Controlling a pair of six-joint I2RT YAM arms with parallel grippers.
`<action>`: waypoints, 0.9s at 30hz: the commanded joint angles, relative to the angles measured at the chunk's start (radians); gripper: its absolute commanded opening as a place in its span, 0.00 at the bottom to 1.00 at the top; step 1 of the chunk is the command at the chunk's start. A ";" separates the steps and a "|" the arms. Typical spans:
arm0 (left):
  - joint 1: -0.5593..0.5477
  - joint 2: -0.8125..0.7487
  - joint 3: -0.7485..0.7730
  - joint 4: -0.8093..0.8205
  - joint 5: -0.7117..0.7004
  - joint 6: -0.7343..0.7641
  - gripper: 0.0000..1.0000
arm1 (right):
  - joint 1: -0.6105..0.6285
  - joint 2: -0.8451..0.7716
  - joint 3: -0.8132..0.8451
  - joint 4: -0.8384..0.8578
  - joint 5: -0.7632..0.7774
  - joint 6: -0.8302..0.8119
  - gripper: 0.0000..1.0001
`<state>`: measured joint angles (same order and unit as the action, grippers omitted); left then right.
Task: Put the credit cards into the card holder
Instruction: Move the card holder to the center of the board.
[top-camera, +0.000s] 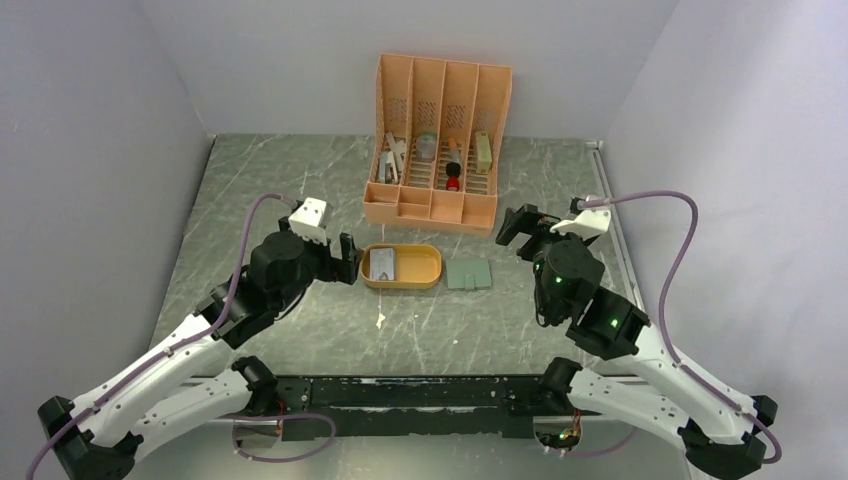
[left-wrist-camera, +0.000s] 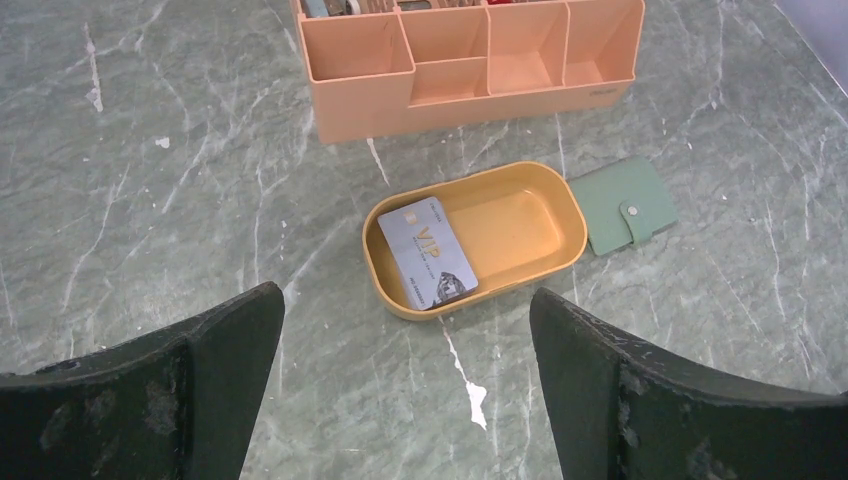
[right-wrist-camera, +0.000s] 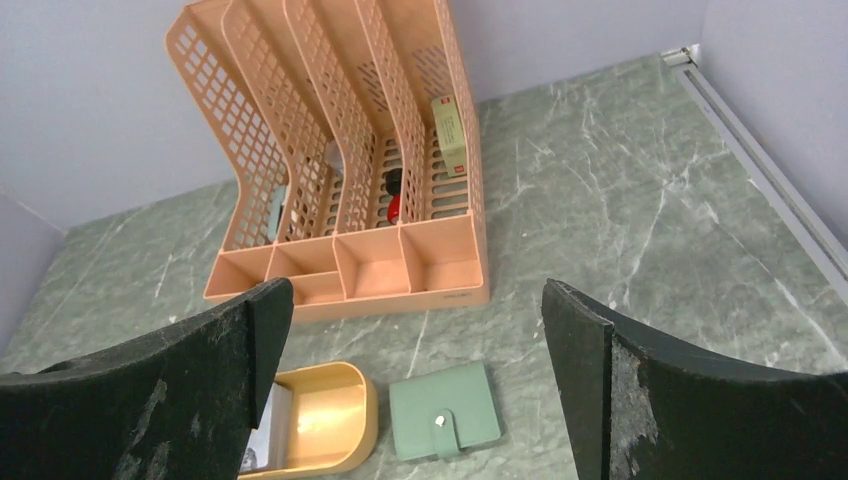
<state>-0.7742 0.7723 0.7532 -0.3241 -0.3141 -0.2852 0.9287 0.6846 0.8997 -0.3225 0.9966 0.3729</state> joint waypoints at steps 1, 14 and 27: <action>-0.002 0.005 0.012 0.003 -0.016 -0.009 0.98 | -0.001 -0.003 0.014 -0.012 0.036 0.020 1.00; -0.002 0.009 0.013 0.003 -0.011 -0.009 0.98 | -0.001 -0.044 0.004 0.048 -0.013 -0.040 1.00; -0.001 -0.004 0.003 0.002 0.024 -0.047 0.98 | -0.001 0.014 -0.045 -0.016 -0.403 -0.027 1.00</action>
<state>-0.7742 0.7773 0.7532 -0.3264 -0.3107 -0.2947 0.9287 0.6155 0.8562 -0.2661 0.7528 0.2649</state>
